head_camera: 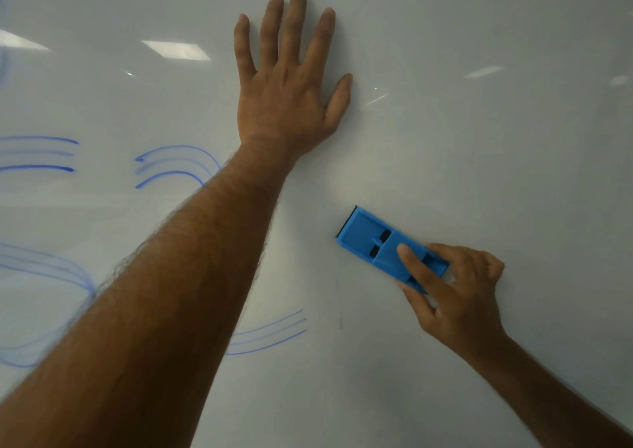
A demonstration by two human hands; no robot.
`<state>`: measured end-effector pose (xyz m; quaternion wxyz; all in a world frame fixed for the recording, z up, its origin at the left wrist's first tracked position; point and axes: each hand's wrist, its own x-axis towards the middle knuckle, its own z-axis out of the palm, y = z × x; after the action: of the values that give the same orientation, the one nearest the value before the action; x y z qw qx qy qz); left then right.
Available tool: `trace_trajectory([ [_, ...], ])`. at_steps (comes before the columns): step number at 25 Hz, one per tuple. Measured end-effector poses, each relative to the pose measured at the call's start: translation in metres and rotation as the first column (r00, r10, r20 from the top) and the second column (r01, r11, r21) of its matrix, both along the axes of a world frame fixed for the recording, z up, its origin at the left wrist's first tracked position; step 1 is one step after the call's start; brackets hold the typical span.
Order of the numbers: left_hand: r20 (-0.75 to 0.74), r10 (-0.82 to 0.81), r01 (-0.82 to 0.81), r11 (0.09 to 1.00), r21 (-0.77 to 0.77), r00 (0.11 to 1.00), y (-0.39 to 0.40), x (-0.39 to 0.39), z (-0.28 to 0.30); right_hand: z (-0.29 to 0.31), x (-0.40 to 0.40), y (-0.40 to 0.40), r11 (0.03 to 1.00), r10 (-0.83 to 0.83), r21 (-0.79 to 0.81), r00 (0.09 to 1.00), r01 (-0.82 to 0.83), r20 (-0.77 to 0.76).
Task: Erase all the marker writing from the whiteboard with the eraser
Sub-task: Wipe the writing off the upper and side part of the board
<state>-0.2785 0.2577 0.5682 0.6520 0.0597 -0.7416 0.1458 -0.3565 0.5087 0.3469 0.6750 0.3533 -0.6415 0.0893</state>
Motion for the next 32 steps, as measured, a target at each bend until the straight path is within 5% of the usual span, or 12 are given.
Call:
trace_trajectory([
  [6,0.0,0.016,-0.016,1.0,0.003,1.0,0.002,0.001,-0.001,-0.022,-0.006,0.011,0.927,0.004,0.371,0.987,0.056,-0.159],
  [8,-0.01,0.02,-0.02,1.0,0.001,1.0,0.002,0.001,-0.001,-0.013,-0.009,0.018,0.919,-0.002,0.386,0.981,0.079,-0.196],
  [13,-0.001,0.034,-0.034,0.999,0.006,0.999,0.002,0.002,-0.001,0.006,-0.005,0.013,0.993,0.04,0.111,0.999,-0.036,-0.035],
  [18,-0.063,0.02,-0.02,1.0,-0.007,0.998,0.001,-0.002,-0.002,-0.036,-0.01,0.018,0.906,0.047,0.422,0.99,0.015,-0.136],
  [24,-0.091,0.003,-0.005,1.0,-0.016,0.996,0.0,-0.004,-0.002,-0.041,-0.019,0.04,0.804,0.068,0.592,0.98,0.056,-0.185],
  [32,-0.101,0.012,-0.014,1.0,-0.021,0.995,-0.002,-0.005,-0.002,0.038,-0.011,0.016,0.942,0.088,0.335,0.971,-0.009,-0.221],
])
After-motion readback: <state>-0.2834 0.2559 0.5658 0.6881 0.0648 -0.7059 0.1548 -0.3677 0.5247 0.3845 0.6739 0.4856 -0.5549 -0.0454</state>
